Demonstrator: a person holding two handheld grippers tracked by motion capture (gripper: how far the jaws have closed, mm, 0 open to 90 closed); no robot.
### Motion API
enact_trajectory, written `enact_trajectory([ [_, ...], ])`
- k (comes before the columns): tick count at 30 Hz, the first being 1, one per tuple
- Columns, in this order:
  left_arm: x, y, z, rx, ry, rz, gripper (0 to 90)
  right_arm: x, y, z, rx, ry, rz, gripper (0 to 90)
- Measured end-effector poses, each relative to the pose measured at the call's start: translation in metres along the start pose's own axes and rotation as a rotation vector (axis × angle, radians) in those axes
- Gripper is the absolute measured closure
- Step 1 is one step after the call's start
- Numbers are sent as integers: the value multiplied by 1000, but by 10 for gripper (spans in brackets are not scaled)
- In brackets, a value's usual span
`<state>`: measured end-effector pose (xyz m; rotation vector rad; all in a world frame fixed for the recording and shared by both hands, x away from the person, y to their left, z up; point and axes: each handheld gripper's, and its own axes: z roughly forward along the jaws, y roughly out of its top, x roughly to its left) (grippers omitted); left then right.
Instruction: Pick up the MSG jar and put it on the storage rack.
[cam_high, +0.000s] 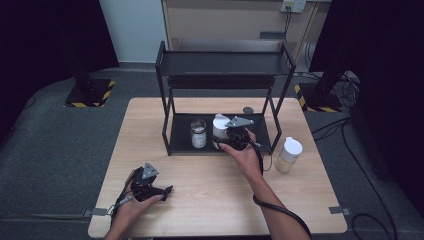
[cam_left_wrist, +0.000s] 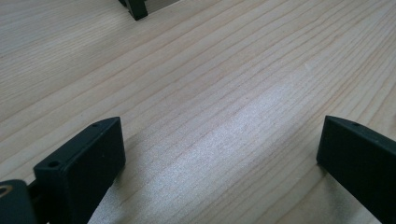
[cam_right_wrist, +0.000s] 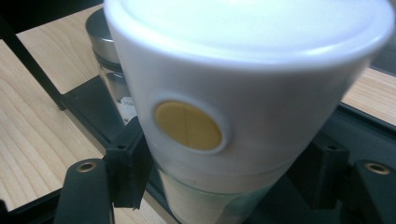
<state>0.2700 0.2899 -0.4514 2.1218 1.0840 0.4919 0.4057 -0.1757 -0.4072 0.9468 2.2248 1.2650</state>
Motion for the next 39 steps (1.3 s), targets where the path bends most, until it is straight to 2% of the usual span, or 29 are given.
enact_trajectory([
  [13, -1, 0, -1, 4, -1, 4, 0, 1, -2, 15, 19, -5, -1, 316],
  [26, -2, 0, -1, 3, 0, 3, 0, 0, -2, 20, 14, -4, 16, 316],
  [39, -2, 0, -1, 4, 2, 1, 0, -5, -3, 21, 9, 12, 11, 315],
])
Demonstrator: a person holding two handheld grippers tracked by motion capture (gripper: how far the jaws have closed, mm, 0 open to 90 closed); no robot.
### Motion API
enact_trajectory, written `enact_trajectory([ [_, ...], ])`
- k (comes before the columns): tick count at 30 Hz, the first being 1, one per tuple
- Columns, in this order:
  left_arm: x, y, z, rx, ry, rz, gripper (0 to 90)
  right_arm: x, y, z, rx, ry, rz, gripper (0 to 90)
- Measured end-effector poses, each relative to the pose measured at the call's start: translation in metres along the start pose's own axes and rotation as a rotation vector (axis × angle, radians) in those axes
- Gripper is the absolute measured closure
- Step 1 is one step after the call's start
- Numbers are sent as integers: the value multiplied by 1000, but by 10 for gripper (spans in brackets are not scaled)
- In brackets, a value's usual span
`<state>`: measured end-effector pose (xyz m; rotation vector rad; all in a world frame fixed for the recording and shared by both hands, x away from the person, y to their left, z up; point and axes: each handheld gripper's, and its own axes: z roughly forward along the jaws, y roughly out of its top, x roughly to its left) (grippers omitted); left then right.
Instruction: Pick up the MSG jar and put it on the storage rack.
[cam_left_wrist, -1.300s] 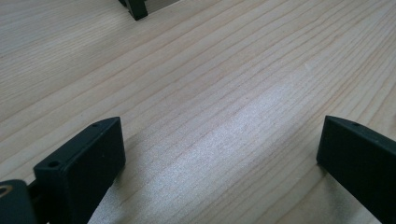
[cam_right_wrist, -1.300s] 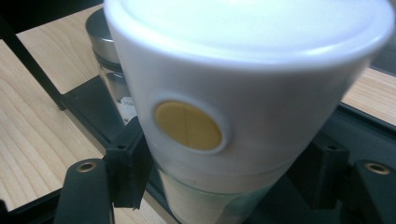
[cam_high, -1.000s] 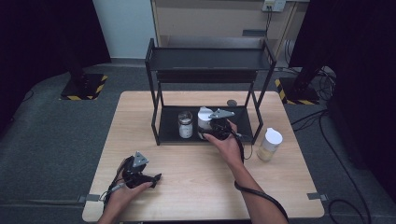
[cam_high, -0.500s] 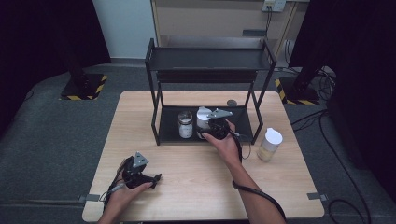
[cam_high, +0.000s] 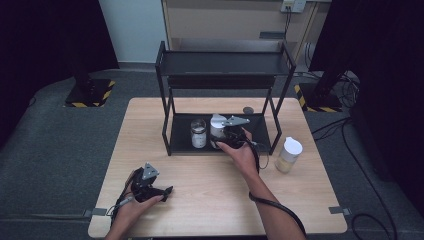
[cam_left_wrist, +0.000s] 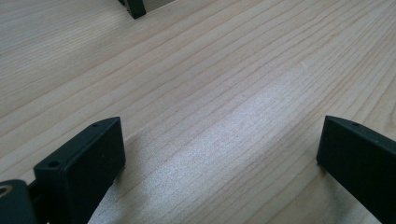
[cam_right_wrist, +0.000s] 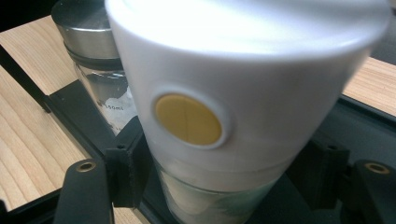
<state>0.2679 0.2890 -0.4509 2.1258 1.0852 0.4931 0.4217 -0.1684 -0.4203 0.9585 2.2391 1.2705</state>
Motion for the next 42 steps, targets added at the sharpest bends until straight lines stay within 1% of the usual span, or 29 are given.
enact_trajectory([
  [9, 0, 0, 0, 0, 1, -1, 0, 0, 0, 0, 0, 4, -17, 314],
  [22, -1, -1, 0, -5, 2, -7, 0, -2, -1, 0, -4, 10, -19, 312],
  [24, -1, 0, 0, -2, 2, -3, 0, -4, -2, 0, -9, 15, -6, 280],
  [25, -1, 0, 0, -2, 2, -3, 0, -4, -2, 0, -9, 15, -6, 280],
  [26, -1, 0, 0, -2, 2, -3, 0, -3, 0, 1, -9, 14, -15, 216],
  [27, -1, 0, 0, -2, 2, -4, 0, -2, 1, 1, -6, 16, -16, 194],
  [30, -1, 0, 0, -2, 2, -4, 0, -2, 2, 2, -6, 22, -15, 169],
  [31, -1, 0, 0, -2, 2, -3, 0, -2, 3, 1, -4, 19, -14, 147],
  [42, -1, -1, 0, -2, 2, -4, 0, -5, -1, -4, 10, 3, -4, 99],
])
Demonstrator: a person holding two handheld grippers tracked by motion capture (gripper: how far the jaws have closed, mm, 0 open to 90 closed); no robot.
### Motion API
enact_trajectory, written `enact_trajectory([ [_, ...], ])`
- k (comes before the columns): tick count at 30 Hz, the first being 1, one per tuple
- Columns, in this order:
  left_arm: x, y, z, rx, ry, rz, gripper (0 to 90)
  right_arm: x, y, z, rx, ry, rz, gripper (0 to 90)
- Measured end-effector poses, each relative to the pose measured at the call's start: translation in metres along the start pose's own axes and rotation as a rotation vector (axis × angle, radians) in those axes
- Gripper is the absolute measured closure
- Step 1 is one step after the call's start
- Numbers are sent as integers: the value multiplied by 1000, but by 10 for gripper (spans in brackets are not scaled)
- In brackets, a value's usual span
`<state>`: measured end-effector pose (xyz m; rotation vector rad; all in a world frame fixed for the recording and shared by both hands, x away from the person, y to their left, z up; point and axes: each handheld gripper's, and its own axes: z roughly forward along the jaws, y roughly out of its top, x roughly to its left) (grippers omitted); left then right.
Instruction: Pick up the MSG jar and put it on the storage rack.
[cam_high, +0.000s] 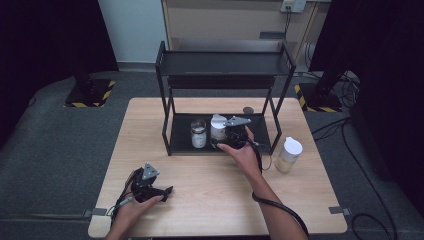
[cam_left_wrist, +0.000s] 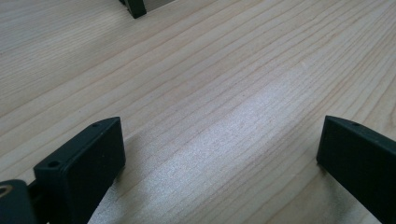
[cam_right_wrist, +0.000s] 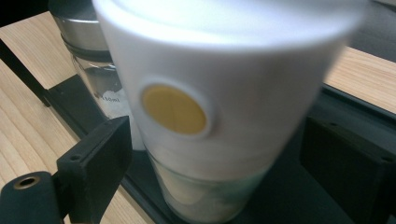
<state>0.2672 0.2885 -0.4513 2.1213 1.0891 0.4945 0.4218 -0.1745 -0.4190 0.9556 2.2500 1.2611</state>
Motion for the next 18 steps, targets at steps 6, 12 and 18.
enact_trajectory([
  [6, 0, 0, 0, -2, 0, -3, 0, -2, -5, -6, 5, 4, 5, 86],
  [12, 0, 0, 0, -1, 0, -2, 0, -1, -10, -12, 9, 10, 2, 76],
  [18, 0, 0, 0, -1, -1, -3, 0, 1, -12, -18, 26, 10, 1, 68],
])
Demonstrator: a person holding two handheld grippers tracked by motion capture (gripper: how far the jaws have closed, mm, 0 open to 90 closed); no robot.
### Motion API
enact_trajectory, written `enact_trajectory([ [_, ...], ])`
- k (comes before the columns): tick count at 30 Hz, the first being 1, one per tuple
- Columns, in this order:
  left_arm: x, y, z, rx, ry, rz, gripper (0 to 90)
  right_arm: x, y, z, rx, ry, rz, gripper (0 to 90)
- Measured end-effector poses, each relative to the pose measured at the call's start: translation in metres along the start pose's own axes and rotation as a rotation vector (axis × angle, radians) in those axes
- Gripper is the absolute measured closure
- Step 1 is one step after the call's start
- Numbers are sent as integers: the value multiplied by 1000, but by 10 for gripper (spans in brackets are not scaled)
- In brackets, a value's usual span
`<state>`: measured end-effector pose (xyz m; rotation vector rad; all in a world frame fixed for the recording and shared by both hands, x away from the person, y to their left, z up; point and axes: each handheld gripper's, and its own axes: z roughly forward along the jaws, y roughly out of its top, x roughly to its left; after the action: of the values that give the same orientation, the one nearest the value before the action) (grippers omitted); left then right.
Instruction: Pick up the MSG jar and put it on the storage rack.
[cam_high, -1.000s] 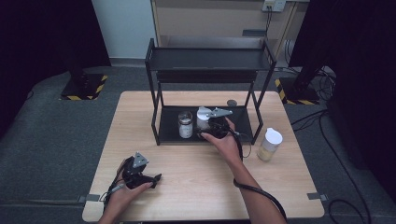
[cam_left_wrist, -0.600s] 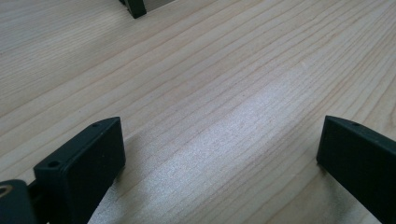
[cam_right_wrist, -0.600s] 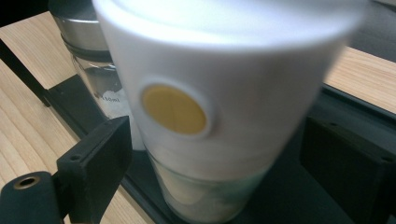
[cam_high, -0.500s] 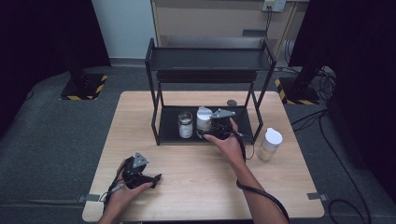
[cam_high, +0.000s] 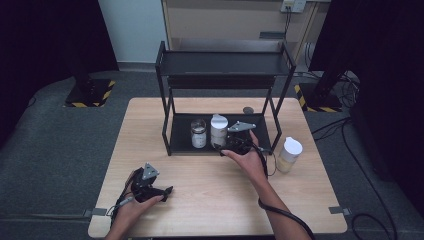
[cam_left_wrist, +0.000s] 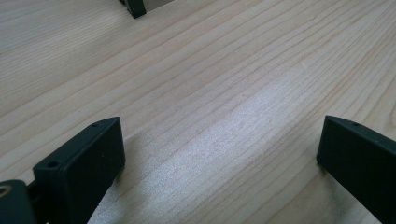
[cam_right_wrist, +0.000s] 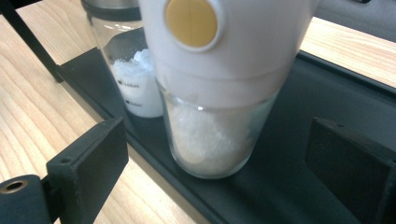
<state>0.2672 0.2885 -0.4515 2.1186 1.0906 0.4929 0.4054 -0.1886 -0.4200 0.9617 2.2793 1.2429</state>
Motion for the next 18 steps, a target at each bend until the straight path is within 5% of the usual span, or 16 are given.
enact_trajectory([
  [18, 0, 0, 0, 2, 0, 2, 0, 4, -20, -25, -5, 11, 2, 67],
])
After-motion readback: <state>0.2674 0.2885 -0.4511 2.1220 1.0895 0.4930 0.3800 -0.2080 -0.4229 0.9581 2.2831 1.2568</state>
